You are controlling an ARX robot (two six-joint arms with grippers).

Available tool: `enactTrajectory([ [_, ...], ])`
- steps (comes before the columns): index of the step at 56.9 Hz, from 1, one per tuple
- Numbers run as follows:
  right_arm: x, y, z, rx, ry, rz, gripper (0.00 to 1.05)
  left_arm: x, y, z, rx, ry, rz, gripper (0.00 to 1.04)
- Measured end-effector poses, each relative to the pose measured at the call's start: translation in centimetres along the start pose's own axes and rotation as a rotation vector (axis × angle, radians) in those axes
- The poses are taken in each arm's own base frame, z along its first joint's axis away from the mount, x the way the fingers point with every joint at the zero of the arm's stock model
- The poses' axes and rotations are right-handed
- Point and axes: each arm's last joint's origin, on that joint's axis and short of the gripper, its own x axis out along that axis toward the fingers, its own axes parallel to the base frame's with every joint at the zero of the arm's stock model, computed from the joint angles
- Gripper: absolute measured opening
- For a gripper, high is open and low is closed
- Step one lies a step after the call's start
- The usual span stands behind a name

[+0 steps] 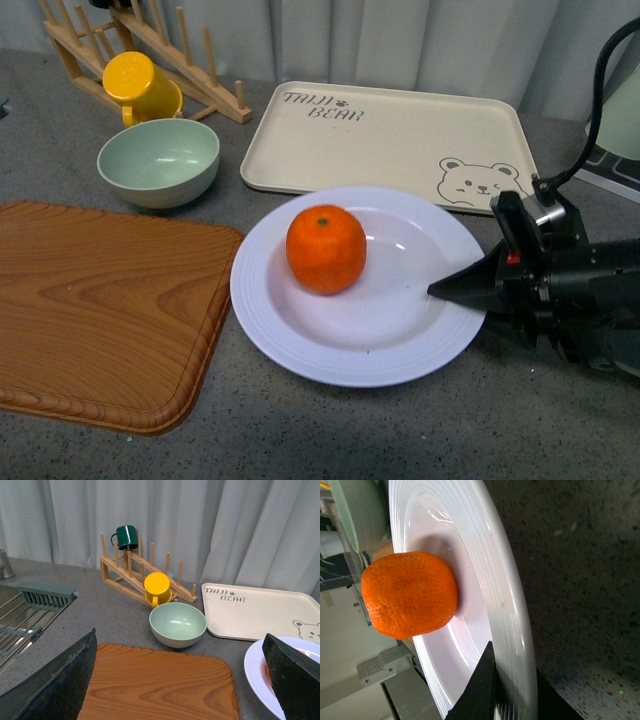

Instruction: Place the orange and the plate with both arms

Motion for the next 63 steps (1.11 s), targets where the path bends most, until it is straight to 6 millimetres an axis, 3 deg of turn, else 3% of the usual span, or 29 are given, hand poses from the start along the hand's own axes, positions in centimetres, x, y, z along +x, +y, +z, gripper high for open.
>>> enactTrajectory([
  [18, 0.1, 2.3, 1.7, -0.001, -0.194, 0.096, 0.04, 0.0, 0.0, 0.0, 0.0, 0.0, 0.0, 0.98],
  [43, 6.1, 4.5, 4.0, 0.174, -0.388, 0.155, 0.04, 0.0, 0.0, 0.0, 0.0, 0.0, 0.0, 0.98],
  [63, 10.4, 4.7, 5.9, 0.311, -0.542, 0.136, 0.04, 0.0, 0.0, 0.0, 0.0, 0.0, 0.0, 0.98],
])
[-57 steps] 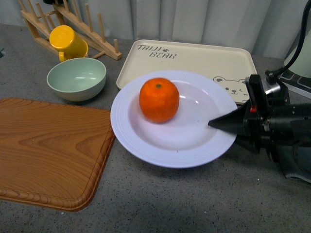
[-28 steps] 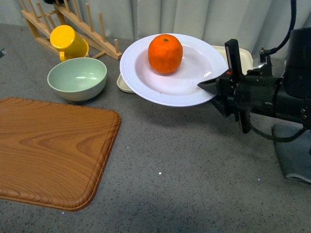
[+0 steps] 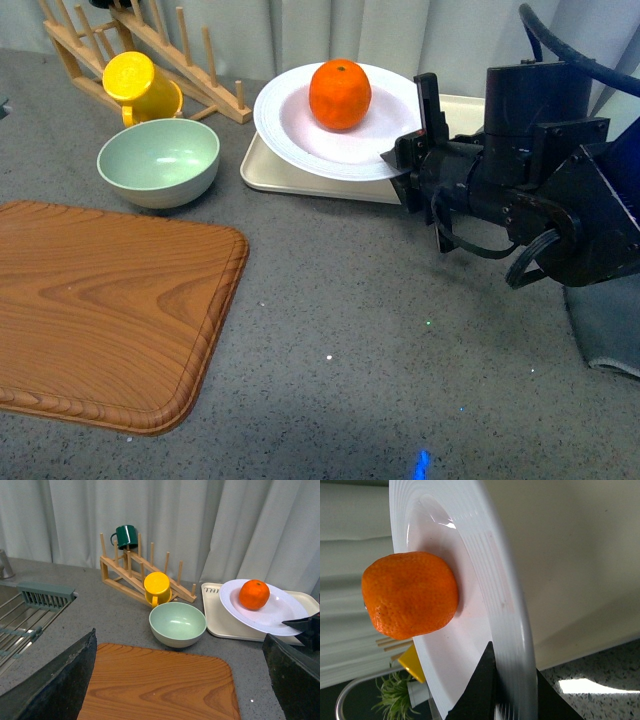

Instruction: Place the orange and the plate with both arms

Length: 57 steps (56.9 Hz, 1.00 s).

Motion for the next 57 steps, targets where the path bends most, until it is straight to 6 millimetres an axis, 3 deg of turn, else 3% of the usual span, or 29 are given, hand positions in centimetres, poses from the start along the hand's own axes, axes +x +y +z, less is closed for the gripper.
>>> enactTrajectory([
  [13, 2.3, 0.4, -1.0, 0.028, 0.005, -0.05, 0.04, 0.0, 0.0, 0.0, 0.0, 0.0, 0.0, 0.98],
  [34, 3.2, 0.7, -1.1, 0.021, 0.007, -0.107, 0.04, 0.0, 0.0, 0.0, 0.0, 0.0, 0.0, 0.98],
  [53, 3.3, 0.9, -0.9, -0.005, 0.017, -0.103, 0.56, 0.0, 0.0, 0.0, 0.0, 0.0, 0.0, 0.98],
  [57, 2.7, 1.4, -0.7, -0.04, 0.014, -0.098, 0.74, 0.0, 0.0, 0.0, 0.0, 0.0, 0.0, 0.98],
])
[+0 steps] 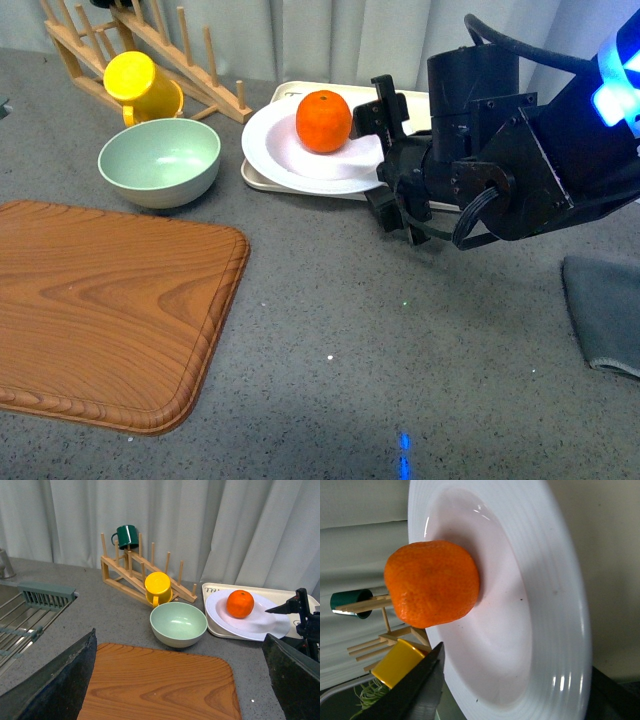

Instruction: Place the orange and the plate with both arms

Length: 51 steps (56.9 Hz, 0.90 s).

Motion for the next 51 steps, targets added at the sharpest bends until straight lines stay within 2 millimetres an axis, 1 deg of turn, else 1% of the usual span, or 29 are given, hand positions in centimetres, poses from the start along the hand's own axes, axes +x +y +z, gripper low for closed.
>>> enactTrajectory([
  [2, -0.4, 0.3, 0.1, -0.016, -0.004, -0.002, 0.81, 0.0, 0.0, 0.0, 0.0, 0.0, 0.0, 0.98],
  [5, -0.9, 0.5, 0.3, -0.036, -0.012, -0.007, 0.88, 0.0, 0.0, 0.0, 0.0, 0.0, 0.0, 0.98],
  [6, -1.3, 0.7, 0.4, -0.054, -0.02, -0.011, 0.94, 0.0, 0.0, 0.0, 0.0, 0.0, 0.0, 0.98],
  [7, -1.6, 0.8, 0.5, -0.063, -0.022, -0.015, 0.97, 0.0, 0.0, 0.0, 0.0, 0.0, 0.0, 0.98],
  [14, -3.4, 1.1, 1.0, -0.088, -0.03, -0.034, 0.95, 0.0, 0.0, 0.0, 0.0, 0.0, 0.0, 0.98],
  [18, -4.5, 1.1, 1.2, -0.13, -0.044, -0.047, 0.95, 0.0, 0.0, 0.0, 0.0, 0.0, 0.0, 0.98],
  [23, -6.5, 1.3, 1.5, -0.214, -0.081, -0.066, 0.95, 0.0, 0.0, 0.0, 0.0, 0.0, 0.0, 0.98],
  [26, -8.0, 1.6, 1.7, -0.292, -0.118, -0.078, 0.95, 0.0, 0.0, 0.0, 0.0, 0.0, 0.0, 0.98],
  [28, -9.6, 2.0, 1.8, -0.364, -0.154, -0.083, 0.95, 0.0, 0.0, 0.0, 0.0, 0.0, 0.0, 0.98],
  [31, -10.8, 2.3, 1.9, -0.43, -0.182, -0.086, 0.95, 0.0, 0.0, 0.0, 0.0, 0.0, 0.0, 0.98],
  [34, -13.2, 2.8, 2.0, -0.55, -0.234, -0.086, 0.95, 0.0, 0.0, 0.0, 0.0, 0.0, 0.0, 0.98],
  [35, -13.6, 2.8, 2.0, -0.568, -0.242, -0.083, 0.95, 0.0, 0.0, 0.0, 0.0, 0.0, 0.0, 0.98],
  [37, -15.4, 3.1, 2.0, -0.648, -0.283, -0.071, 0.95, 0.0, 0.0, 0.0, 0.0, 0.0, 0.0, 0.98],
  [39, -16.4, 3.2, 2.0, -0.691, -0.304, -0.07, 0.95, 0.0, 0.0, 0.0, 0.0, 0.0, 0.0, 0.98],
  [40, -17.2, 3.2, 1.9, -0.724, -0.317, -0.07, 0.95, 0.0, 0.0, 0.0, 0.0, 0.0, 0.0, 0.98],
  [41, -17.6, 3.2, 1.9, -0.731, -0.324, -0.069, 0.95, 0.0, 0.0, 0.0, 0.0, 0.0, 0.0, 0.98],
  [43, -19.4, 3.1, 1.8, -0.801, -0.351, -0.066, 0.95, 0.0, 0.0, 0.0, 0.0, 0.0, 0.0, 0.98],
  [45, -20.4, 3.0, 1.6, -0.848, -0.364, -0.067, 0.95, 0.0, 0.0, 0.0, 0.0, 0.0, 0.0, 0.98],
  [49, -24.3, 2.2, 1.2, -0.965, -0.387, -0.083, 0.95, 0.0, 0.0, 0.0, 0.0, 0.0, 0.0, 0.98],
  [51, -25.7, 1.6, 1.1, -0.996, -0.4, -0.095, 0.95, 0.0, 0.0, 0.0, 0.0, 0.0, 0.0, 0.98],
])
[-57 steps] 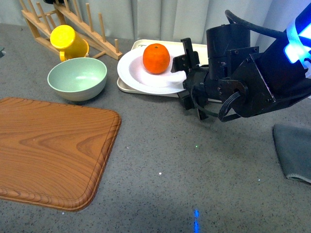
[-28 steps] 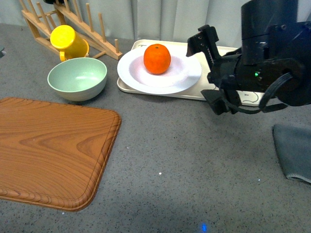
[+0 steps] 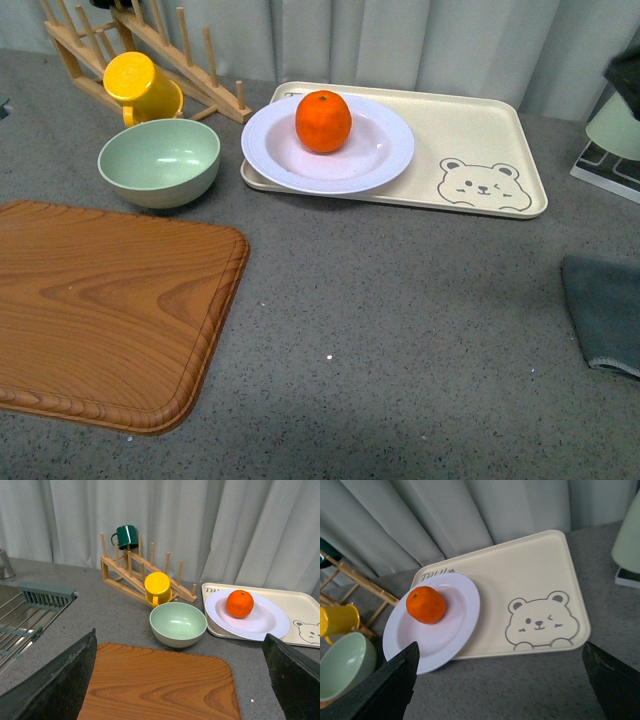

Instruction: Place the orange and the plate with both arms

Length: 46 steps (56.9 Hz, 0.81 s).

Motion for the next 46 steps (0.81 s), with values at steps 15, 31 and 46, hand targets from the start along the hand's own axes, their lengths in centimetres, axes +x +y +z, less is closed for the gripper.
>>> enactTrajectory([
  [15, -8.2, -2.7, -2.3, -0.262, -0.047, -0.061, 0.95, 0.0, 0.0, 0.0, 0.0, 0.0, 0.0, 0.98],
  [31, -13.5, -3.8, -3.3, -0.373, -0.074, -0.053, 0.95, 0.0, 0.0, 0.0, 0.0, 0.0, 0.0, 0.98],
  [46, -15.3, -3.8, -3.5, -0.422, -0.137, -0.023, 0.95, 0.0, 0.0, 0.0, 0.0, 0.0, 0.0, 0.98],
])
